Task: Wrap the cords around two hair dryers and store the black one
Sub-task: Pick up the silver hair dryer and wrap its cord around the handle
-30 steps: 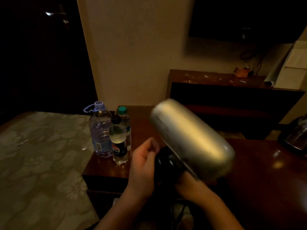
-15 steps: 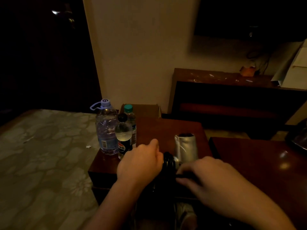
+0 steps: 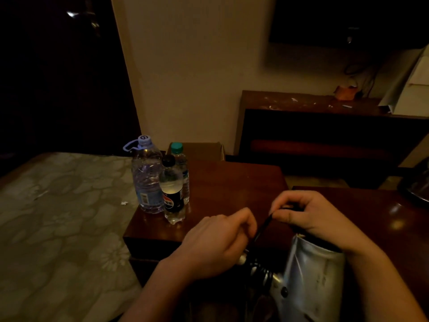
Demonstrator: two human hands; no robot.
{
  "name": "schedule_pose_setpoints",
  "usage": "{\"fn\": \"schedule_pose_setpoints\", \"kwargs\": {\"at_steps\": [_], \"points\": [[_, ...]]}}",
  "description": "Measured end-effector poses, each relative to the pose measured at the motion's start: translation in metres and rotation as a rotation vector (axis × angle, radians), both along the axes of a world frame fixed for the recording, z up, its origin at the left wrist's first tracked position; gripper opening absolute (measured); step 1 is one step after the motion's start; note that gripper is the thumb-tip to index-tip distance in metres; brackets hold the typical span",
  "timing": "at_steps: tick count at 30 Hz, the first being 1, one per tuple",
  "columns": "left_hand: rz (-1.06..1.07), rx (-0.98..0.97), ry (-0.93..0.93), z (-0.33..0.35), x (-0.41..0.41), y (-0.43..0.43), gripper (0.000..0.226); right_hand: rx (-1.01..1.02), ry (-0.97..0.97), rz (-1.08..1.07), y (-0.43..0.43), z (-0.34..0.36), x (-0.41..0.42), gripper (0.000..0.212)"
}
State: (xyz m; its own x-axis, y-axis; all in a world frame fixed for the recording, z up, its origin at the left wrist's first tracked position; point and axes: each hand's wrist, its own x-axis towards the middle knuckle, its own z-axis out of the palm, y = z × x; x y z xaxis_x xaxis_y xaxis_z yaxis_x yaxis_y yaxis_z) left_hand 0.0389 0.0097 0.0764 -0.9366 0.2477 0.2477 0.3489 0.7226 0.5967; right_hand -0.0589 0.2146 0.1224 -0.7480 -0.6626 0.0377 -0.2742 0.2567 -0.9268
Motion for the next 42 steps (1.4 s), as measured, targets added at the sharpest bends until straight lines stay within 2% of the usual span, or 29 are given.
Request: {"fn": "schedule_pose_setpoints", "kwargs": {"at_steps": [1, 4, 5, 6, 7, 9, 10, 14, 18, 21, 24, 27, 30, 32, 34, 36, 38, 40, 41, 42], "points": [[-0.02, 0.112, -0.039, 0.0, 0.001, 0.002, 0.022, 0.03, -0.07, 0.015, 0.0, -0.014, -0.008, 0.005], [-0.027, 0.501, -0.033, 0.004, 0.0, 0.008, 0.021, 0.156, -0.2, 0.058, -0.004, -0.06, -0.014, 0.008], [0.017, 0.608, 0.009, 0.003, -0.001, 0.009, 0.02, 0.175, -0.214, 0.043, -0.003, -0.073, -0.014, 0.027], [0.072, 0.714, 0.039, 0.002, -0.004, 0.01, 0.019, 0.192, -0.186, 0.018, -0.005, -0.08, -0.009, 0.056], [0.131, 0.821, 0.032, 0.003, -0.006, 0.01, 0.016, 0.225, -0.168, 0.017, -0.009, -0.082, 0.001, 0.073], [0.24, 1.015, -0.037, 0.002, -0.01, 0.007, 0.013, 0.226, -0.129, 0.089, -0.028, -0.062, 0.023, 0.048], [0.325, 1.025, -0.044, 0.0, -0.012, 0.004, 0.014, 0.262, -0.09, 0.184, -0.035, -0.054, 0.033, 0.041], [0.646, 0.588, 0.013, -0.007, -0.014, -0.018, 0.02, 0.526, 0.136, 0.349, -0.043, -0.027, 0.049, 0.027], [0.636, 0.094, -0.084, -0.009, -0.012, -0.023, 0.009, 0.671, 0.314, 0.329, -0.039, 0.005, 0.062, 0.023], [0.563, -0.137, -0.101, -0.006, -0.013, -0.021, 0.008, 0.709, 0.426, 0.201, -0.026, 0.021, 0.057, 0.017], [0.418, -0.266, -0.088, -0.004, -0.017, -0.024, 0.009, 0.589, 0.444, -0.004, -0.01, 0.031, 0.042, 0.002], [0.214, -0.32, -0.097, -0.002, -0.016, -0.026, 0.01, 0.446, 0.49, -0.22, -0.003, 0.026, 0.031, 0.014], [0.053, -0.323, -0.059, -0.001, -0.011, -0.023, 0.012, 0.209, 0.47, -0.231, -0.006, 0.017, 0.024, 0.021], [0.005, -0.229, -0.045, -0.002, -0.007, -0.024, 0.016, 0.019, 0.258, -0.159, -0.005, 0.014, 0.016, 0.013], [-0.033, -0.044, -0.075, -0.003, -0.002, -0.026, 0.019, 0.002, 0.063, -0.044, 0.001, -0.006, 0.001, 0.009], [-0.045, 0.225, -0.078, -0.003, 0.002, -0.026, 0.022, 0.108, -0.017, -0.042, 0.006, -0.036, -0.009, 0.033], [0.009, 0.454, -0.013, -0.003, 0.0, -0.022, 0.021, 0.063, -0.113, -0.067, 0.001, -0.064, -0.012, 0.045], [0.119, 0.649, 0.021, -0.006, -0.005, -0.018, 0.017, -0.042, -0.155, 0.012, -0.018, -0.072, 0.001, 0.033], [0.177, 0.736, 0.02, -0.008, -0.007, -0.016, 0.013, -0.025, -0.149, 0.016, -0.027, -0.07, 0.012, 0.019], [0.233, 0.807, 0.012, -0.008, -0.009, -0.014, 0.01, 0.0, -0.172, 0.018, -0.038, -0.062, 0.025, 0.014]]}}
